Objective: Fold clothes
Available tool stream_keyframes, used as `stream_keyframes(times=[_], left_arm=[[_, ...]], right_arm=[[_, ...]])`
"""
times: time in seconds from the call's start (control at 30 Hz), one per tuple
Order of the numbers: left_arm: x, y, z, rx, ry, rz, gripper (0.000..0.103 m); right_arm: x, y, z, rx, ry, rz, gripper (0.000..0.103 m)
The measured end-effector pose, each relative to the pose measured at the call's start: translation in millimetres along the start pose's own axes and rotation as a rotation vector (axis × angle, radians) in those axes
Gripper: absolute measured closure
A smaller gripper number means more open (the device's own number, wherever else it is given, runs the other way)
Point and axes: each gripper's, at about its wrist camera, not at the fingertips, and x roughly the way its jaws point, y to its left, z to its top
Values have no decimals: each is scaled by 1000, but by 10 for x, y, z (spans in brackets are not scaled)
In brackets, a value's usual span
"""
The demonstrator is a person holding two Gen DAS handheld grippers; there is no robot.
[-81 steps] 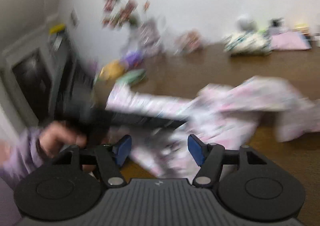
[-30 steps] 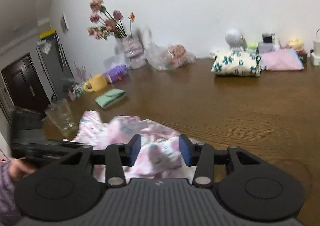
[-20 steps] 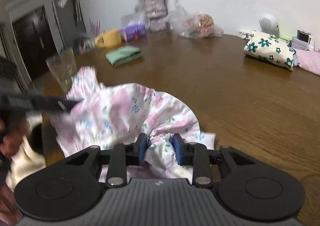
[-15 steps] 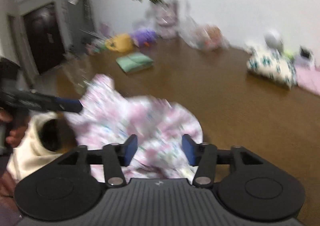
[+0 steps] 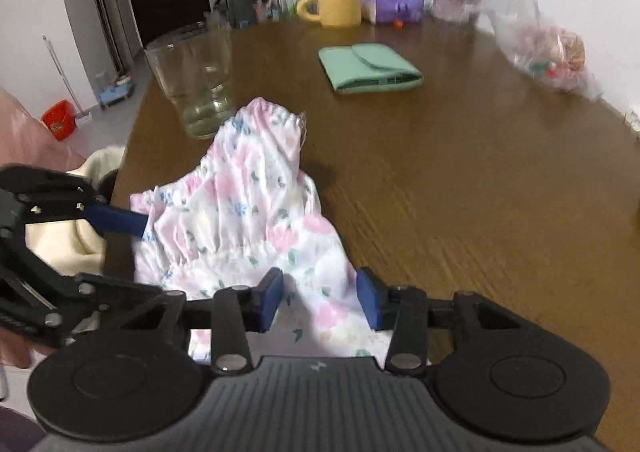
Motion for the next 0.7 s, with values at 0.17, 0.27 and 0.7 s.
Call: stream_keyframes(times=[0.17,0.27,0.7], left_arm=[[305,-143,286,61,2,-49,60],[647,-446,612,145,-5,-119,69],[1470,-1877,1328,440,16,-427,57]], right_arm=[[-148,-120,-180,65,-29,-138,93],[-364,-366,-453,194,-55,-252,97],[-1802,-889,-1879,566,-180,-541,70]])
